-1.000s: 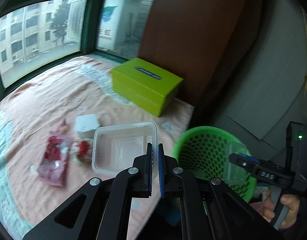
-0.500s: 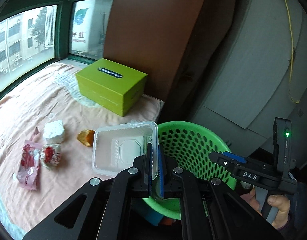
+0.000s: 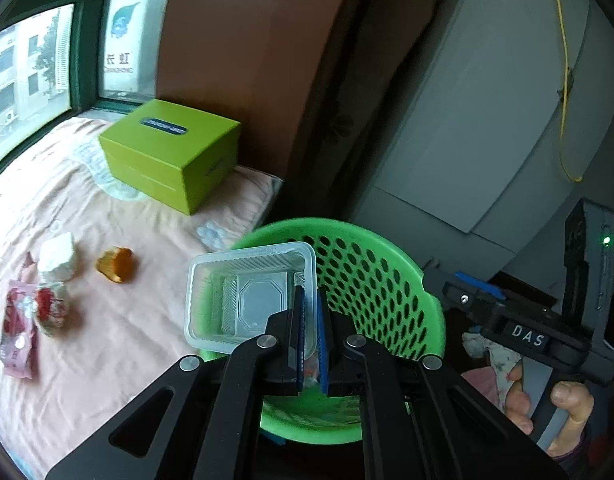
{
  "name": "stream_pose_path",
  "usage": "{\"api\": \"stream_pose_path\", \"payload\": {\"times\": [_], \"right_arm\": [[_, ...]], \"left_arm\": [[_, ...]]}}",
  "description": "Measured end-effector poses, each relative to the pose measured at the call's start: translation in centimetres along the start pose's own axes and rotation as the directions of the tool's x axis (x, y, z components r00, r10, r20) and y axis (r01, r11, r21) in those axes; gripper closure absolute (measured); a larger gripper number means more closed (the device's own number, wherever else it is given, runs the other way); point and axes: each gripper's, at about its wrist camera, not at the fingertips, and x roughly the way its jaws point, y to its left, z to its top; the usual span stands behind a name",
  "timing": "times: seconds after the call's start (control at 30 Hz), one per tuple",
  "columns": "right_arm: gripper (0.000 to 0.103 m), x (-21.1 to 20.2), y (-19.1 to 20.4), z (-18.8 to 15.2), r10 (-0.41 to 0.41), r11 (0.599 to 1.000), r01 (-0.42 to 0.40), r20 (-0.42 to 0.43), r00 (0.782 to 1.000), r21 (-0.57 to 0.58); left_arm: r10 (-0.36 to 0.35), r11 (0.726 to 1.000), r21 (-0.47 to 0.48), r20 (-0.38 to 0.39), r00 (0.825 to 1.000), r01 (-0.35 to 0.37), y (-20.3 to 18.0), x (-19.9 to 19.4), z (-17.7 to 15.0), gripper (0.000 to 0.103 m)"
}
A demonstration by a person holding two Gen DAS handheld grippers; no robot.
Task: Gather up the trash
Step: 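Carry the clear tray to the green basket and open both tools, then move both tools back over the seat toward the pink packet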
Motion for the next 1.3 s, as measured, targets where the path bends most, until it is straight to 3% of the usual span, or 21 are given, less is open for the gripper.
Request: {"api": "stream_pose_path", "payload": {"times": [0.23, 0.43, 0.57, 0.83, 1.13, 1.3], "right_arm": [[0.031, -0.3, -0.8, -0.2, -0.001, 1.0, 0.001, 0.004, 1.0, 0.021], [0.031, -0.4, -1.3, -0.2, 0.0, 0.999, -0.001, 0.008, 1.0, 0.035], [0.031, -0.5, -1.3, -0.2, 0.0, 0.999, 0.0, 0.008, 1.0, 0.037], [0.031, -0.4, -1.3, -0.2, 0.004, 0.999, -0.005, 0.008, 1.0, 0.037], [0.026, 0.3, 0.4, -0.2, 0.023, 1.0, -0.023, -0.01, 1.0, -0.003], [0.025, 0.9, 1.6, -0.2, 0.033, 0.999, -0.034, -0.022, 0.999, -0.023]], "left_arm": [[-0.025, 0.999, 0.022, -0.037, 0.999, 0.026, -1.8, 1.5, -0.4, 0.096], [-0.037, 0.999, 0.035, -0.061, 0.997, 0.039, -2.6, 2.5, -0.8, 0.086], [-0.039, 0.999, 0.034, -0.062, 0.997, 0.041, -2.6, 2.7, -0.9, 0.073], [-0.028, 0.999, 0.015, -0.057, 0.998, 0.029, -1.9, 2.1, -1.0, 0.061], [0.045, 0.998, -0.036, -0.032, 0.998, -0.046, 1.5, 0.4, -1.5, 0.053], [0.121, 0.989, -0.078, -0.018, 0.992, -0.122, 4.5, -1.0, -1.9, 0.048]]}}
